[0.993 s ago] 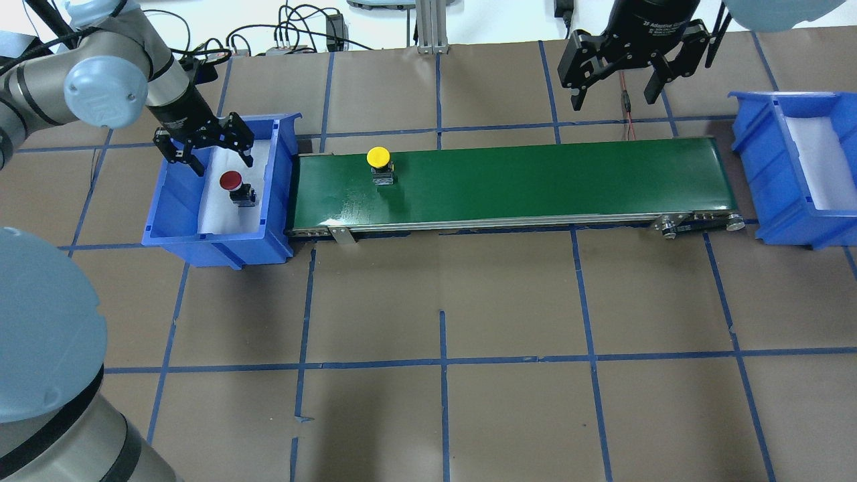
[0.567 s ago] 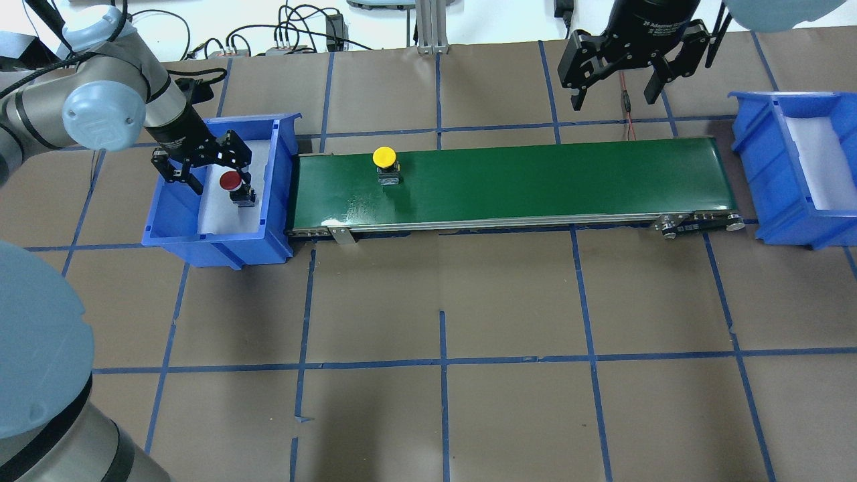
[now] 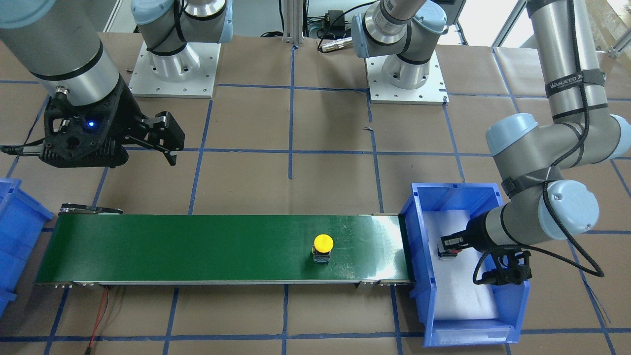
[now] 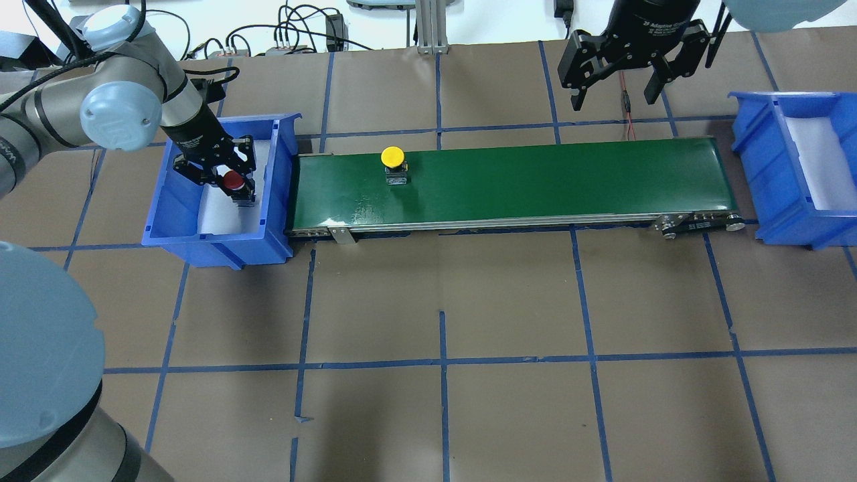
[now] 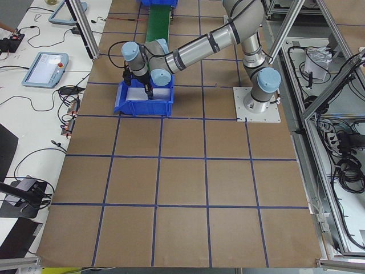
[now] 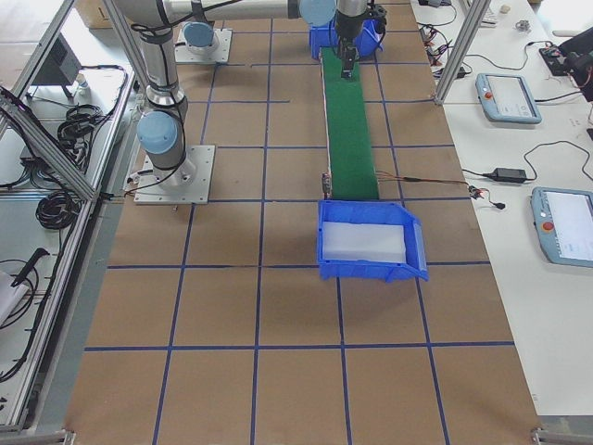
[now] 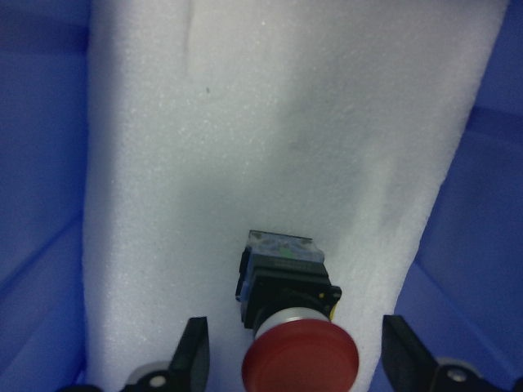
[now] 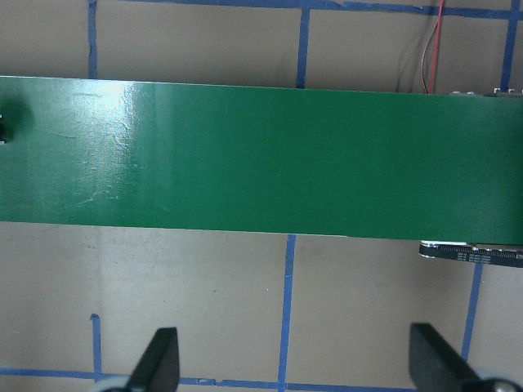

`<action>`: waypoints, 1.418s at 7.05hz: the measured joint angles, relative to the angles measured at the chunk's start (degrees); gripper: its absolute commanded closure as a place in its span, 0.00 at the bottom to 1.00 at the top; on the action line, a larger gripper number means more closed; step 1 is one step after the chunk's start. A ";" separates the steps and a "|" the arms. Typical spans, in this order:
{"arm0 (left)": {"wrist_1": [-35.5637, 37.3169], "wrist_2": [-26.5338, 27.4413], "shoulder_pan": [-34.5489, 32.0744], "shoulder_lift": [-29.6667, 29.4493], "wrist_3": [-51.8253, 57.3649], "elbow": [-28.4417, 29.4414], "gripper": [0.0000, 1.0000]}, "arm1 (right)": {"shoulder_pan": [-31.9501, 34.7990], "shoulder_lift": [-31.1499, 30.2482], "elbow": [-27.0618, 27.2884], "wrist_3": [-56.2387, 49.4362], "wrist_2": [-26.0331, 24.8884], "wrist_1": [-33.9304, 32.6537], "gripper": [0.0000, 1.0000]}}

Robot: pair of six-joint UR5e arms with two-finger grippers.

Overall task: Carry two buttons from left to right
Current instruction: 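Lower the left gripper, grasp the red button and lift it, then place the red button on the conveyor belt and open the left gripper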

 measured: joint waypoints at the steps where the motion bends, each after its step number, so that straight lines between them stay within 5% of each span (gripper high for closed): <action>1: -0.12 0.15 -0.14 0.36 -0.13 0.46 0.65 | 0.00 0.01 0.00 0.00 0.00 0.00 0.00; 3: -1.26 0.61 -0.20 1.63 -0.18 2.61 0.65 | 0.04 0.01 0.00 0.00 0.00 0.00 0.00; 7: -13.38 2.44 -7.22 2.00 -0.25 17.07 0.65 | 0.00 -0.03 0.00 0.00 0.00 0.00 0.00; 10: -14.06 -0.58 -14.10 0.83 -6.26 16.74 0.65 | 0.00 0.00 0.00 0.00 0.00 0.00 0.00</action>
